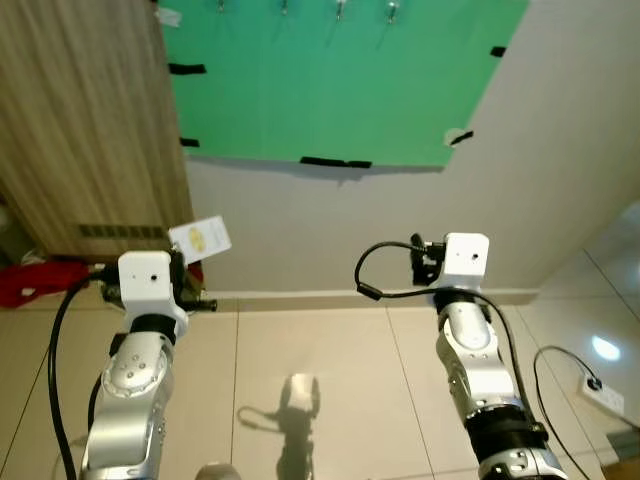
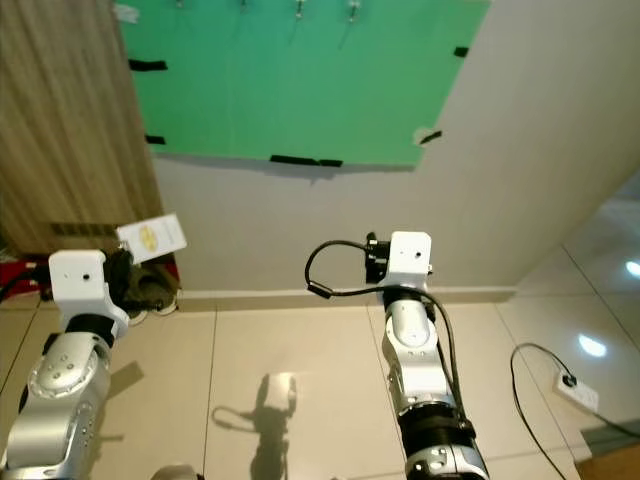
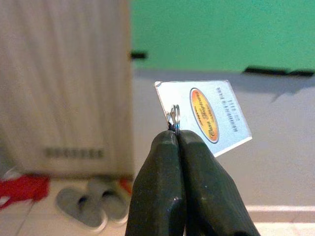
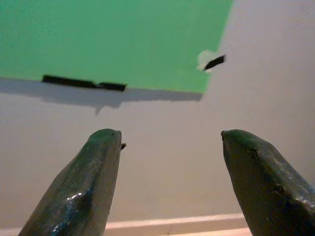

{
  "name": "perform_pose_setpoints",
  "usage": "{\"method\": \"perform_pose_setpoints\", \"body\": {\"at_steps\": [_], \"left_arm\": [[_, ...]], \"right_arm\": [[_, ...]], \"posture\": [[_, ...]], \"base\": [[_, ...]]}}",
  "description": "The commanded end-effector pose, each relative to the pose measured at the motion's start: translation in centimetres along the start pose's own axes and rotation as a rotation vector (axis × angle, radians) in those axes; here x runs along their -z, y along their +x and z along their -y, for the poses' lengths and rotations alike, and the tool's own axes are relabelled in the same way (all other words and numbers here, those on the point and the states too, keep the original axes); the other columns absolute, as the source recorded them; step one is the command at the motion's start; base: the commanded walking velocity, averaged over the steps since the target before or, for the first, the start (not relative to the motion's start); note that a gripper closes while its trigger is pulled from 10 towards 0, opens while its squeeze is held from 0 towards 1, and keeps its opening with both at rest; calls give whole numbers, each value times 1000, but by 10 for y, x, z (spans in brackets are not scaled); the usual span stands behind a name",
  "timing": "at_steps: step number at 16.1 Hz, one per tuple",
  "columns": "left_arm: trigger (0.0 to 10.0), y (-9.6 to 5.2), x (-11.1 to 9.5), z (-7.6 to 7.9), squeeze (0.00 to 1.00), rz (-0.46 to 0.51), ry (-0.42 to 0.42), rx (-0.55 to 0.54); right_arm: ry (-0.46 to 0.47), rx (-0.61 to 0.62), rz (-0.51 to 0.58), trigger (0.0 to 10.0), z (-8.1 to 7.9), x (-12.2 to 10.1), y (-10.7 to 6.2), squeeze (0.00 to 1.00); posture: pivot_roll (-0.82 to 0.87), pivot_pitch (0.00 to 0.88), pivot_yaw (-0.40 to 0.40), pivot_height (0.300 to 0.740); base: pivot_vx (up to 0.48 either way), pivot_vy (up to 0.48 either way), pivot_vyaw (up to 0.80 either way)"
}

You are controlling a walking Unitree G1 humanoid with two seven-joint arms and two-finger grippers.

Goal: Hang keys on a hook

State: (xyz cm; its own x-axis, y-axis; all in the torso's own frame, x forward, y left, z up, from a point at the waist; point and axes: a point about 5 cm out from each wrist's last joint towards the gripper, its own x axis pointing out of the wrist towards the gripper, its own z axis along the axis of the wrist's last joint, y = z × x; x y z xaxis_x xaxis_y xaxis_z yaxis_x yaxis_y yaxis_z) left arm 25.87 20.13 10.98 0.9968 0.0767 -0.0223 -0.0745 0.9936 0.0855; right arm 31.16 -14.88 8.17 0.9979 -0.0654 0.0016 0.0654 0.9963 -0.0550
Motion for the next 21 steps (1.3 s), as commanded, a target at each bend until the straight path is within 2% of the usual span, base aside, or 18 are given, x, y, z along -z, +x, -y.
{"method": "perform_pose_setpoints", "body": {"at_steps": [1,3,8,9,11,13,14,16,18,21], "left_arm": [[10000,6,-19,10,0,89,10,42],[10000,11,-28,9,0,117,19,10],[10000,15,-29,4,0,114,-1,3],[10000,14,-25,1,0,91,-48,-47],[10000,12,-20,-1,0,66,-73,-89],[10000,11,-18,1,0,54,-72,-88],[10000,12,-18,2,0,54,-65,-82],[10000,14,-19,2,0,61,-40,-68],[10000,21,-21,2,0,47,-26,-14],[10000,28,-25,-11,0,51,-15,-48]], "right_arm": [[-34,-11,36,10000,0,-7,0,106],[8,-55,11,10000,-8,-6,3,86],[18,-106,-1,10000,-17,-7,7,67],[20,-129,-8,10000,-19,-6,8,71],[43,-169,-13,10000,-23,-6,9,71],[34,-252,21,10000,-31,-11,6,141],[38,-253,15,10000,-32,-10,7,220],[45,-251,11,10000,-32,-9,7,204],[63,-261,-6,10000,-34,-7,8,133],[52,-271,-12,10000,-36,-6,8,106]], "posture": [[48,31,-93,740],[54,21,-97,740],[65,10,-102,740],[72,5,-106,740],[75,2,-107,740],[76,0,-109,740],[77,0,-110,740],[78,0,-111,740],[80,0,-112,740],[77,0,-108,740]], "base": [[480,0,0],[480,0,0],[480,0,0],[472,0,0],[467,0,0],[465,0,372],[465,0,738],[469,0,734],[480,0,0],[480,0,0]]}}
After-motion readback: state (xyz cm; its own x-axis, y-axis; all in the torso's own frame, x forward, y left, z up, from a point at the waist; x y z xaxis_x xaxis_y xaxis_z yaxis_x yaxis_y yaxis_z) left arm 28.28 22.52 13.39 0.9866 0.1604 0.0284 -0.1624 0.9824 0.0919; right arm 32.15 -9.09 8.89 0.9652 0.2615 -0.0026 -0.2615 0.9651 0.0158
